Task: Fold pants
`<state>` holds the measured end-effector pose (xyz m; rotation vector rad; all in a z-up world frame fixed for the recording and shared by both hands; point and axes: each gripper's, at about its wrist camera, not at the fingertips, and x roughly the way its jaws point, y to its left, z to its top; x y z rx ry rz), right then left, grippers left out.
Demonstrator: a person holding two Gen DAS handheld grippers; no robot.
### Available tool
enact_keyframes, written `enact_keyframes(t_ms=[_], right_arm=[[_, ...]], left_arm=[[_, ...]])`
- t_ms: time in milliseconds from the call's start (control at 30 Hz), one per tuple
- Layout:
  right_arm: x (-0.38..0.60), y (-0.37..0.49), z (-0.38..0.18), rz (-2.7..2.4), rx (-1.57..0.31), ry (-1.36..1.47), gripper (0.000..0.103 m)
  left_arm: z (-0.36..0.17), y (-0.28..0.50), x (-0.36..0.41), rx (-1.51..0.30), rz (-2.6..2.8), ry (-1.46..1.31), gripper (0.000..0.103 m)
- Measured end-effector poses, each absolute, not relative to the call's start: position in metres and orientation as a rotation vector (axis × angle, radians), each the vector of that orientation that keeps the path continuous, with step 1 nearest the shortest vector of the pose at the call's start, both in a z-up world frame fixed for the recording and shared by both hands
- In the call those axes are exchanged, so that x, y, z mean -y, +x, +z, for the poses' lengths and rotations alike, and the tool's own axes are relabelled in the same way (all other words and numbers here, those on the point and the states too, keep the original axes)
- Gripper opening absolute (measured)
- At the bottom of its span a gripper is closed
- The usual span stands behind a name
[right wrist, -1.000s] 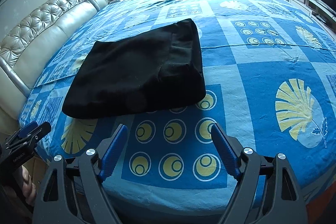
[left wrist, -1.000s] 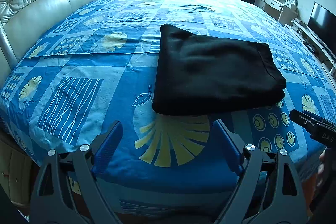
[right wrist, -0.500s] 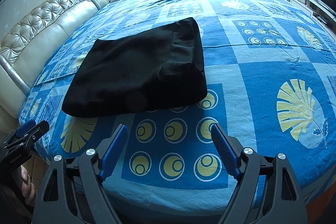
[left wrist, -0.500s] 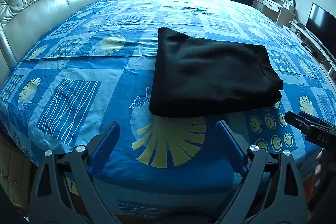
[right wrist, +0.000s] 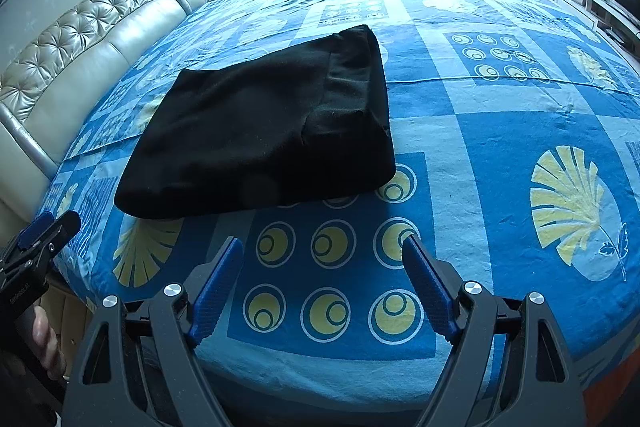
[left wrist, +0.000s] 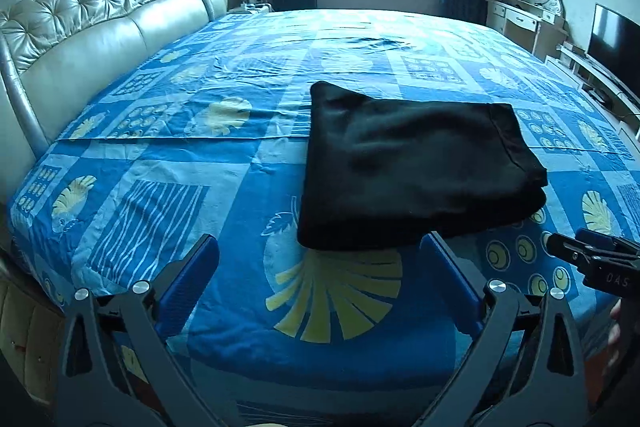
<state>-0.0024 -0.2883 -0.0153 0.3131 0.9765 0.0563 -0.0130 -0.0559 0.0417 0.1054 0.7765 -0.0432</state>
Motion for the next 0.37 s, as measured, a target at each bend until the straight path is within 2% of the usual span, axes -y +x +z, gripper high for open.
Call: enact_keyframes(t_ms=[200, 367], right_arm=[[0.313, 0.019, -0.005, 0.082, -0.956, 0.325, 0.081], [0.374, 0.107, -0.002, -0.009, -0.905, 0.337, 0.086]], left_arm=[[0.074, 0.037, 0.023, -0.710, -0.075, 0.073, 0.101], [0.056, 0.144, -0.039, -0.713, 0.092, 0.107, 0.101]])
